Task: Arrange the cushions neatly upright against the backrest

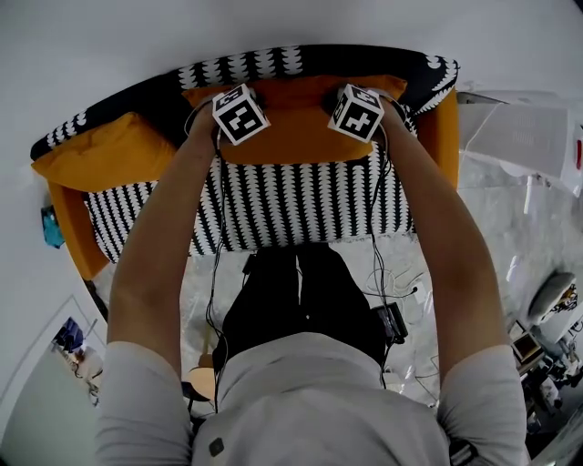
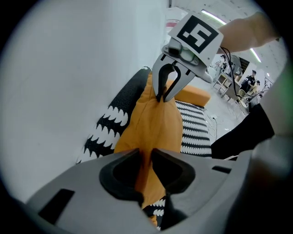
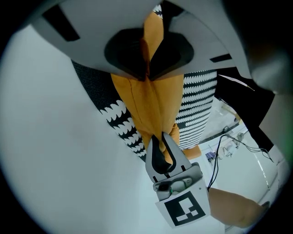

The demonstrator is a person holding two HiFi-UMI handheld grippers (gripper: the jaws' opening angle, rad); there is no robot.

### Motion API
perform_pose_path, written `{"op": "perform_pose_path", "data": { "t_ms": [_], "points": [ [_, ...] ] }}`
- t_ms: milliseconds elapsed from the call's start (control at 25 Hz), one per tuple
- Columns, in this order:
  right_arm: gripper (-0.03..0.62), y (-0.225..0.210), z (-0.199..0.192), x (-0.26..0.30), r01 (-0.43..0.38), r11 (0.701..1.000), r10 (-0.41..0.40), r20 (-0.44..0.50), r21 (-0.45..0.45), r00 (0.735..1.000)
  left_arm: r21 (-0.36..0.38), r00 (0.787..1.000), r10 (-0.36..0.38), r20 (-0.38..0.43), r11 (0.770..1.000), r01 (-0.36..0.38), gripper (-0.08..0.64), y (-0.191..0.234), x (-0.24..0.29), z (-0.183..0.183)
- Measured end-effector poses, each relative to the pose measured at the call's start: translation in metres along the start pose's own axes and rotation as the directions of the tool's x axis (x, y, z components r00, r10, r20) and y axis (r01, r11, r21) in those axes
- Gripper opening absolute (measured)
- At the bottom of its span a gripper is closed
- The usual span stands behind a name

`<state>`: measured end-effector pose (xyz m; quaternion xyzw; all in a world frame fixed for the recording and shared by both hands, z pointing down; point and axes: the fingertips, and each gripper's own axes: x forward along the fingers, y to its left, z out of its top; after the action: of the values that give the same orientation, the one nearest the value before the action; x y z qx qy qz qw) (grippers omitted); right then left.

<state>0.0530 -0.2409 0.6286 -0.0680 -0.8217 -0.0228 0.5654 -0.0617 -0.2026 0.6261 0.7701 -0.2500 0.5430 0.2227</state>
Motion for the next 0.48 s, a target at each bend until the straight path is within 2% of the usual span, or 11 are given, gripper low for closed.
{"op": "perform_pose_path", "data": {
  "t_ms": [280,480],
  "points": [
    [0.134,0.004,0.005,-0.012,0.016,0.998,-0.018,0.032,0.058,0.999,-0.048,0.995,0.041,0.090,0.998,-0.037,0.144,0.001,-0.016,0.011],
    [0.150,0.010,0.016,-0.036,0.030,0.989,-0.044,0.099,0.142,0.994,-0.074,0.984,0.093,0.153,0.994,-0.083,0.155,-0.002,-0.043,0.020]
  ]
}}
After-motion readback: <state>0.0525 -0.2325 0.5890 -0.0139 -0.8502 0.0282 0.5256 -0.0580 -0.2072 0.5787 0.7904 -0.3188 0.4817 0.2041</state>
